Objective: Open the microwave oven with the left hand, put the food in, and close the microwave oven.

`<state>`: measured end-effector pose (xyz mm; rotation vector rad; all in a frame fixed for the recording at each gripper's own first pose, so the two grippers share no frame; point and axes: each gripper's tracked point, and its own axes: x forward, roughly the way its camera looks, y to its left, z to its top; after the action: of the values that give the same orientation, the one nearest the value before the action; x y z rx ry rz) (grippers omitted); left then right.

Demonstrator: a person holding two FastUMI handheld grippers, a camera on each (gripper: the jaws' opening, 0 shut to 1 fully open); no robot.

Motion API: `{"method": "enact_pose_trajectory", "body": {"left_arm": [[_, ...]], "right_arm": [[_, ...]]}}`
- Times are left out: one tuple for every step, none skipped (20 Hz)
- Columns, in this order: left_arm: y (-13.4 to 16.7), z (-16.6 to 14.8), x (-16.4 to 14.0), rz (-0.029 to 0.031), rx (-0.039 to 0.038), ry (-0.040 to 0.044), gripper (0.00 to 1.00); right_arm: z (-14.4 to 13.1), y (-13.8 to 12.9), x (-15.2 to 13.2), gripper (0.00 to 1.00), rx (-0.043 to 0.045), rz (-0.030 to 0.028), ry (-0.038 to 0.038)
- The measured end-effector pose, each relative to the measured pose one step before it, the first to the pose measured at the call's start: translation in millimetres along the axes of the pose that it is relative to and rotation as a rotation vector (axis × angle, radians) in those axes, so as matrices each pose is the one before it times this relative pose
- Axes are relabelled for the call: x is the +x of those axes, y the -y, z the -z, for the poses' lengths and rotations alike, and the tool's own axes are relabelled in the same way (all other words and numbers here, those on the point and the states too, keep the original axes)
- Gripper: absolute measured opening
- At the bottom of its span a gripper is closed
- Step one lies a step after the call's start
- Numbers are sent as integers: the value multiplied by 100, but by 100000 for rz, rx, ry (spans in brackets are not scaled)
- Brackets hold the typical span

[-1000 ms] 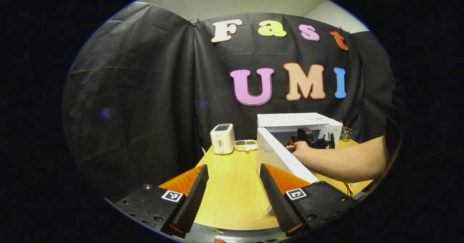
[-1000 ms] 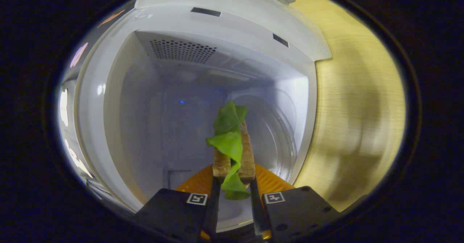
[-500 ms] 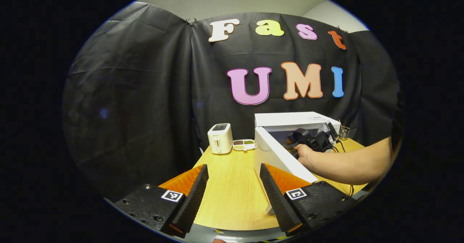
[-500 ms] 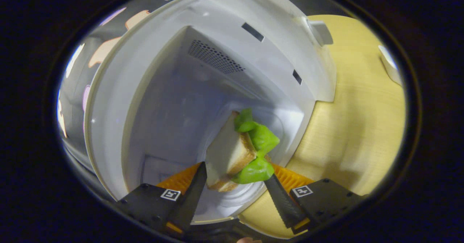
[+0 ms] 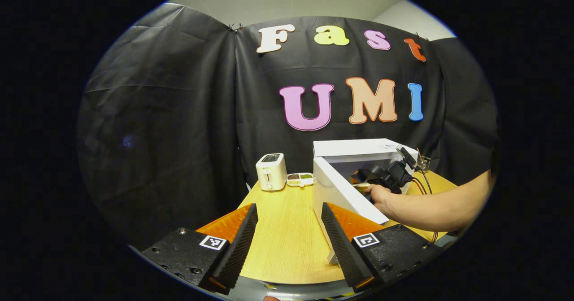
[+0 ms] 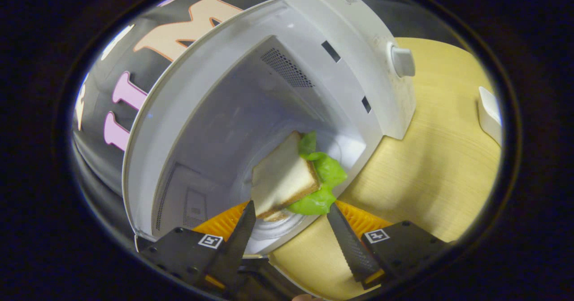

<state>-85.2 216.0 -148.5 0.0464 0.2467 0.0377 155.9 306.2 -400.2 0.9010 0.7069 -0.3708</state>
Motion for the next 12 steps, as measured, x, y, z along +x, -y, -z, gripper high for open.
{"method": "enact_pose_trajectory", "body": {"left_arm": [[-125,-65,-18,-189,76,338,92],[-122,94,56,-334,235,208,88],[-178,52,87,-642,390,-14,88],[-450,70,10,-886,342,95,87],[-434,-72,68,-572,296,3,88],[-126,99,-12,-155,207,363,88],[-119,-65,-28,67,271,368,88],[-75,109,-23,112,551,223,87],[-118,-47,47,117,774,385,87],[-17,-88,34,423,439,457,88],[105,-128,112,605,194,290,88],[68,194,60,496,405,79,87]], "right_arm": [[221,157,-533,87,-1655,-743,-1498],[-27,405,-898,88,-2857,-346,561],[-311,161,-603,88,-2898,-1360,2228],[25,359,-695,88,-4131,-935,553],[26,411,-987,87,-3391,-838,46],[-9,322,-840,88,-3050,-1005,-41],[-247,215,-833,88,-3416,-1608,853],[-638,461,-1029,88,-4917,-1143,2358],[-529,409,-790,88,-4497,-1054,1894],[-668,481,-937,87,-5149,-921,2064],[-1010,700,-1032,88,-5324,-198,2825],[-1324,610,-956,98,-5029,-781,3921]]}}
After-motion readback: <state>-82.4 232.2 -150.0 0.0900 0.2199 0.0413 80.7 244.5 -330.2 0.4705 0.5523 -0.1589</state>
